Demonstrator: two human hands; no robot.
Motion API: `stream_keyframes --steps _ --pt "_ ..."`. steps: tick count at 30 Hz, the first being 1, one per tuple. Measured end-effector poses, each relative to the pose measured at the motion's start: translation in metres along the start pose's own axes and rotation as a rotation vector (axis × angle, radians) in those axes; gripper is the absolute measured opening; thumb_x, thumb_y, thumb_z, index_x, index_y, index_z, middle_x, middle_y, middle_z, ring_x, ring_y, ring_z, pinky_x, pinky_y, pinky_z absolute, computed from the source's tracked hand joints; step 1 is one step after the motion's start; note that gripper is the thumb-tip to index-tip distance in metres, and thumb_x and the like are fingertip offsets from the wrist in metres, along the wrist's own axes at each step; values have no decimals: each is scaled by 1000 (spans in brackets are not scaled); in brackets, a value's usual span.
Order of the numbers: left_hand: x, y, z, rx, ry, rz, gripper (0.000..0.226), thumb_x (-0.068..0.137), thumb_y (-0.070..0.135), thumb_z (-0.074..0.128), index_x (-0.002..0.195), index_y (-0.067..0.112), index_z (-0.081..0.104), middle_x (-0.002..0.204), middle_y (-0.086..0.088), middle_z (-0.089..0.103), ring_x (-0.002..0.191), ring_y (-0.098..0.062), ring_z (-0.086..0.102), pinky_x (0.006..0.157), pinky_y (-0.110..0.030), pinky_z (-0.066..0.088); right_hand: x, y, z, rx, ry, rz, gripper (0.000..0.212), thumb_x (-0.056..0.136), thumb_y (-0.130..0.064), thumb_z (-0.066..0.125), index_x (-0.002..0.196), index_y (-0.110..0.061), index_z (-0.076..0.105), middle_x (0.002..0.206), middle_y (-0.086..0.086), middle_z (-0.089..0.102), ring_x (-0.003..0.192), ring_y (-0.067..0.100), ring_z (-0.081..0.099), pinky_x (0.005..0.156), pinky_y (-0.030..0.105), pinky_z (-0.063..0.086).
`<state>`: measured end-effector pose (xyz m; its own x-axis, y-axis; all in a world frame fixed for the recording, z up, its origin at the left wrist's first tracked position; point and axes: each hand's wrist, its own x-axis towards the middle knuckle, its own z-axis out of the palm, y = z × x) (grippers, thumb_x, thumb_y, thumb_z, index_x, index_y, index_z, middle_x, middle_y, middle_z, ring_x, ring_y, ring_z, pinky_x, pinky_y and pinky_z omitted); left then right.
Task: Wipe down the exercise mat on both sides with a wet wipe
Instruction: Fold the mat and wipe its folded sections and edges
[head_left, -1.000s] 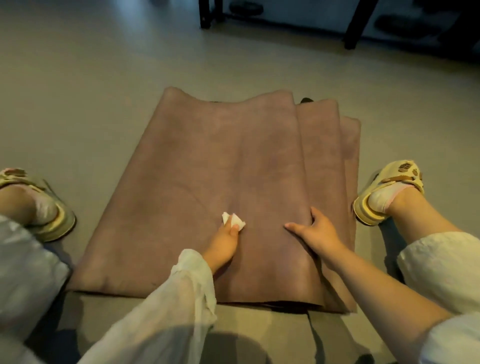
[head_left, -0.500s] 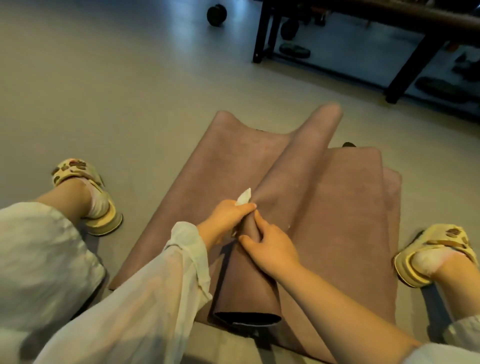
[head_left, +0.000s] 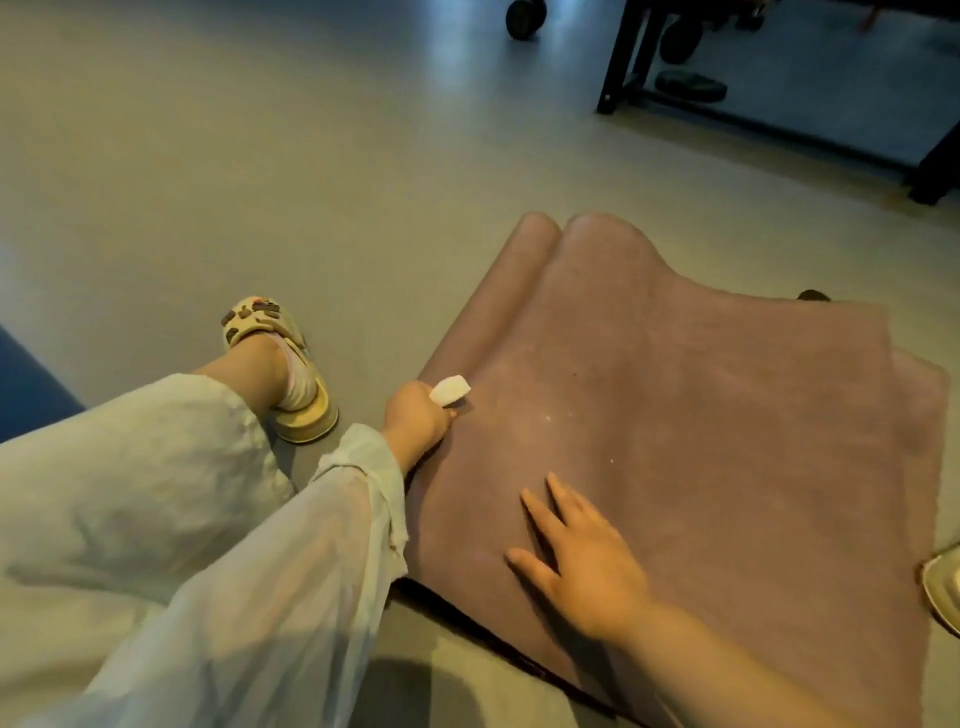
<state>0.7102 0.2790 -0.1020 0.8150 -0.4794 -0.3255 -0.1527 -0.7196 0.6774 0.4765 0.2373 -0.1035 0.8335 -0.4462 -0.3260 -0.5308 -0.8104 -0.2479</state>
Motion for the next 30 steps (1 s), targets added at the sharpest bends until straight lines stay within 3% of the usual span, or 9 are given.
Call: stream_keyframes --steps 5,8,10,15,19,24,26,28,30 --pt "-13 -12 13 50 16 215 22 94 14 50 103 7 69 111 -15 66 110 -32 57 86 -29 40 -5 4 13 -24 -27 5 73 89 -68 29 150 -37 4 159 -5 -4 145 17 0 116 38 8" --pt "-24 0 12 119 -28 421 34 99 15 40 129 8 55 142 -11 46 131 -26 41 101 -23 28 5 -3 -3 172 147 12 63 94 -56 38 149 -32 18 158 -5 14 141 17 18 113 30 17" --pt "-32 13 12 82 -134 521 37 98 17 44 134 7 50 146 -9 39 135 -24 35 104 -21 23 13 -10 -16 351 288 -8 61 95 -42 47 149 -27 22 156 -4 20 141 14 20 111 22 17" --pt "-52 40 13 -444 -496 340 14 97 22 49 93 18 62 85 0 66 73 -6 63 63 -11 47 30 -17 -43 856 477 107 70 88 -22 65 147 -22 27 137 -9 39 124 2 38 95 10 32" --pt "-55 41 16 -520 -596 390 11 93 18 56 96 25 64 86 7 70 76 -4 66 65 -16 52 36 -10 -58 1030 466 161 53 81 -16 72 129 -21 50 112 -9 58 93 3 58 70 7 47" --pt "-45 37 26 -399 -283 473 28 85 25 67 110 17 56 107 0 63 101 -15 59 85 -26 50 47 2 -66 995 497 248 6 81 -11 71 83 -10 66 78 7 67 76 22 62 68 34 49" --pt "-36 21 27 -50 -182 623 48 84 38 66 124 14 54 129 -5 55 120 -18 50 102 -33 41 57 10 -70 984 541 329 10 83 -10 68 76 -9 61 75 12 61 74 27 58 70 42 50" --pt "-26 -4 29 392 -161 741 70 86 53 55 143 18 35 153 -4 27 140 -20 24 114 -35 23 71 21 -78 972 589 398 10 85 -10 64 78 -7 58 79 17 59 79 32 59 77 51 51" --pt "-19 -29 32 562 -199 761 72 90 56 46 149 24 19 159 1 4 145 -16 2 118 -36 10 86 35 -90 907 653 465 6 85 -10 61 86 -4 59 84 19 59 85 36 60 80 51 50"
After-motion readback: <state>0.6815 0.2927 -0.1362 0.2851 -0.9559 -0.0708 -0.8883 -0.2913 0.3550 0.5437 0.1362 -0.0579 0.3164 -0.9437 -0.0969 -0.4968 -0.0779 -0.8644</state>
